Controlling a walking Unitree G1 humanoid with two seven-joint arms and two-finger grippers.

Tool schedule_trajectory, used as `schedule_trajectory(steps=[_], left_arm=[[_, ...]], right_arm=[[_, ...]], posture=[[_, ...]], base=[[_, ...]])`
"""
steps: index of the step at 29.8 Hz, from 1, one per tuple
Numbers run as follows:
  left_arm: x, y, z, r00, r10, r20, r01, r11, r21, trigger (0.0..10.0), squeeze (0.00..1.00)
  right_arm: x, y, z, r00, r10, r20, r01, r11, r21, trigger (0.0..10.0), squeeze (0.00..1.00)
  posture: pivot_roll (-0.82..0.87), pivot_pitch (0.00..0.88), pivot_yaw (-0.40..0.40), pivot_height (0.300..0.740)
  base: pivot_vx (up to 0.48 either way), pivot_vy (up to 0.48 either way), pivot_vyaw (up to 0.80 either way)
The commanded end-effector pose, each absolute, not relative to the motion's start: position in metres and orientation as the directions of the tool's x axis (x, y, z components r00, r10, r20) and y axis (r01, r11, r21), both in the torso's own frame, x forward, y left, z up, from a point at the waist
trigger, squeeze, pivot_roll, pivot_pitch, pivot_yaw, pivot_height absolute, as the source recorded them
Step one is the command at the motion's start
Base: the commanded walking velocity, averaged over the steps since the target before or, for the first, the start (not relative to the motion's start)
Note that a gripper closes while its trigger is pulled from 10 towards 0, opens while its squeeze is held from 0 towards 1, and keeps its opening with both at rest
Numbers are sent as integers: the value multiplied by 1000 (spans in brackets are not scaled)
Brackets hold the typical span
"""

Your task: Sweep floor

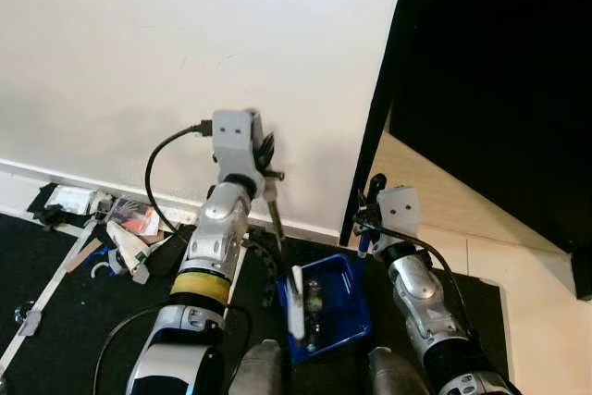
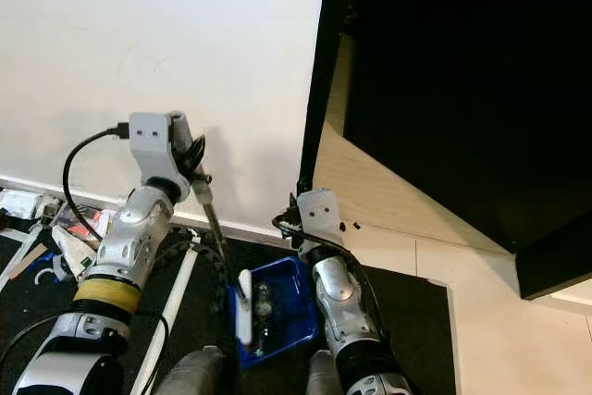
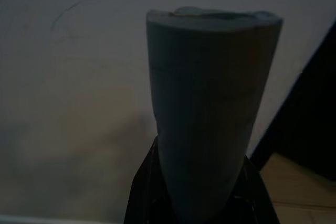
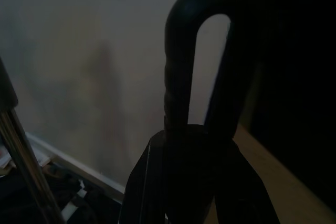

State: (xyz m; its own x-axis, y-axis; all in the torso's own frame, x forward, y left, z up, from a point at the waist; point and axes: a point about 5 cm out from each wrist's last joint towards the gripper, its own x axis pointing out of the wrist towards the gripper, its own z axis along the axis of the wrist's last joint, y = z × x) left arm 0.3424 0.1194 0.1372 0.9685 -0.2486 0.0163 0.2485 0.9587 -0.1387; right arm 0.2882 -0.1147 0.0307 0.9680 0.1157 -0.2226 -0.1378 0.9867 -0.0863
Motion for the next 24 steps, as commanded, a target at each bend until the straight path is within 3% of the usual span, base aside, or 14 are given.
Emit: schedule_trajectory(steps=[1,7,9,15,18,24], left_arm=[[337,117,138,964,-265,19,265,951,-160,10000,0],[330,133,141,970,-243,11,242,961,-133,10000,0],[325,152,155,969,-245,15,245,969,-34,10000,0],[322,166,175,963,-268,31,267,963,23,10000,0],[318,173,209,958,-271,98,274,961,-19,10000,0],[318,187,218,969,-222,106,220,975,33,10000,0]], right_arm=[[290,-120,31,976,64,-208,-77,996,-51,10000,0],[291,-135,35,987,-6,-163,17,998,64,10000,0],[290,-147,38,990,-38,-136,53,993,106,10000,0],[288,-155,38,991,-63,-120,79,988,132,10000,0],[287,-160,33,988,-85,-126,101,988,121,10000,0],[285,-160,30,988,-81,-129,96,989,115,10000,0]], posture=[[142,116,52,740],[147,115,62,740],[151,118,66,740],[163,119,72,740],[165,115,80,740],[169,109,76,740]], base=[[0,0,0],[0,0,0],[0,0,0],[0,0,0],[0,0,0],[0,0,0]])
